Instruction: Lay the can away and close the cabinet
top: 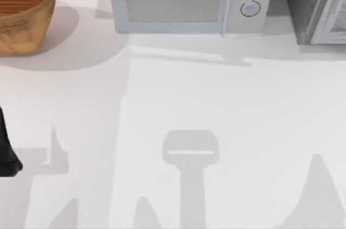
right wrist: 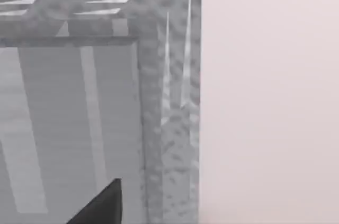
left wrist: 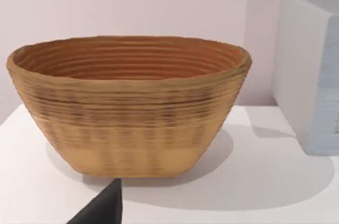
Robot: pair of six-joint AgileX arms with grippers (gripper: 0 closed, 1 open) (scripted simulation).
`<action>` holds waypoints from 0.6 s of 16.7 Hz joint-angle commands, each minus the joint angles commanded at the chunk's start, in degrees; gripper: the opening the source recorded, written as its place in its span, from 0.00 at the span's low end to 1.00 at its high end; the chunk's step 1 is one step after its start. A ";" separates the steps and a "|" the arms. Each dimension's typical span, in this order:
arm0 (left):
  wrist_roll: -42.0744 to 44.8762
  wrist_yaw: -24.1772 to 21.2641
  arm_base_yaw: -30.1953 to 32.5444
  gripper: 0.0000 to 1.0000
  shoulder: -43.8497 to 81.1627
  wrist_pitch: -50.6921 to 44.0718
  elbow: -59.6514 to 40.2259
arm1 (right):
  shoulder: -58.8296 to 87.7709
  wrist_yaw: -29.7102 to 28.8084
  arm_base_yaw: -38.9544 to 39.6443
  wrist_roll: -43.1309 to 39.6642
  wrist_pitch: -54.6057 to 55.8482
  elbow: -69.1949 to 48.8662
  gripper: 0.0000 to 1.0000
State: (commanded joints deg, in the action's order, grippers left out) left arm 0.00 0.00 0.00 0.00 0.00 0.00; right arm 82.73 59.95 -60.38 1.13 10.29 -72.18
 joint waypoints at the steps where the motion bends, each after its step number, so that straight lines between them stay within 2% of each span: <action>1: 0.00 0.00 0.00 1.00 0.00 0.00 0.00 | -0.74 -0.01 0.03 0.01 -4.94 -4.14 1.00; 6: 0.00 0.00 0.00 1.00 0.00 0.00 0.00 | -4.32 -0.41 0.44 0.07 -25.07 -21.12 1.00; 10: 0.00 0.00 0.00 1.00 0.00 0.00 0.00 | -5.92 -0.72 0.74 0.12 -32.32 -27.36 1.00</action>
State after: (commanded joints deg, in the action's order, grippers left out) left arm 0.00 0.00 0.00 0.00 0.00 0.00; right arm 76.81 59.23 -59.64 1.24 -22.03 -99.54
